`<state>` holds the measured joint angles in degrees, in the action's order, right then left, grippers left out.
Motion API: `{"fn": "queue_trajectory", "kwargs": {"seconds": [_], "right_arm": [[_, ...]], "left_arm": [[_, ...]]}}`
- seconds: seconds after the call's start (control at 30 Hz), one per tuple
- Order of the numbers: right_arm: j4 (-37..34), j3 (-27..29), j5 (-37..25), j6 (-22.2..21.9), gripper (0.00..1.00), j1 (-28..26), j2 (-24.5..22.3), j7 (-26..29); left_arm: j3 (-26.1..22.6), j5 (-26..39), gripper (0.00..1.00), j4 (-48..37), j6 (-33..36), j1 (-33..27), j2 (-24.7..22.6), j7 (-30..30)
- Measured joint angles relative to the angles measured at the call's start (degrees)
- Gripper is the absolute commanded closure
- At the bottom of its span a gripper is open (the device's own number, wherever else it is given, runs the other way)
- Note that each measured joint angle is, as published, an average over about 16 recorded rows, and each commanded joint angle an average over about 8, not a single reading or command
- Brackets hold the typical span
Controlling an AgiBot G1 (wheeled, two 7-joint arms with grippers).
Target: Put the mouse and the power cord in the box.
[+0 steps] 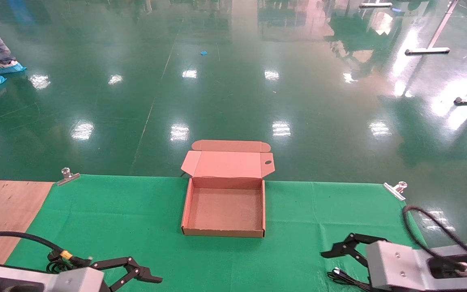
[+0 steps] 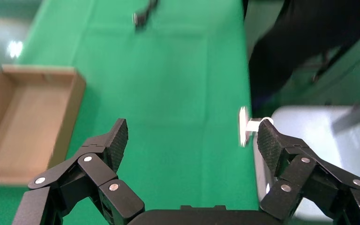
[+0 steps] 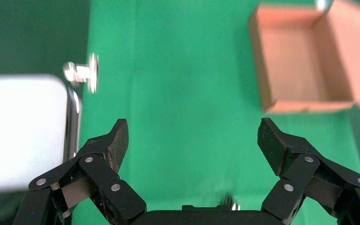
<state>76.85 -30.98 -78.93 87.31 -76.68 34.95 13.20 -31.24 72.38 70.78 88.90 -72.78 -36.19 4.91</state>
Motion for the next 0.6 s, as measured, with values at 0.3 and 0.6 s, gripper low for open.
{"fn": "queue_trajectory", "kwargs": {"seconds": [0.3, 0.6], "right_arm": [[-1.7, -5.9, -15.4, -2.3, 0.0, -2.9, 3.0, -0.6], [-7.2, -9.8, -26.3, -6.5, 0.0, -4.0, 7.7, -3.7]], "left_arm": [[-7.0, 17.5, 0.0, -11.6, -1.7, -6.7, -5.8, -9.7], [-13.2, 31.5, 0.0, -29.4, -5.8, -13.9, -13.8, -22.0]]}}
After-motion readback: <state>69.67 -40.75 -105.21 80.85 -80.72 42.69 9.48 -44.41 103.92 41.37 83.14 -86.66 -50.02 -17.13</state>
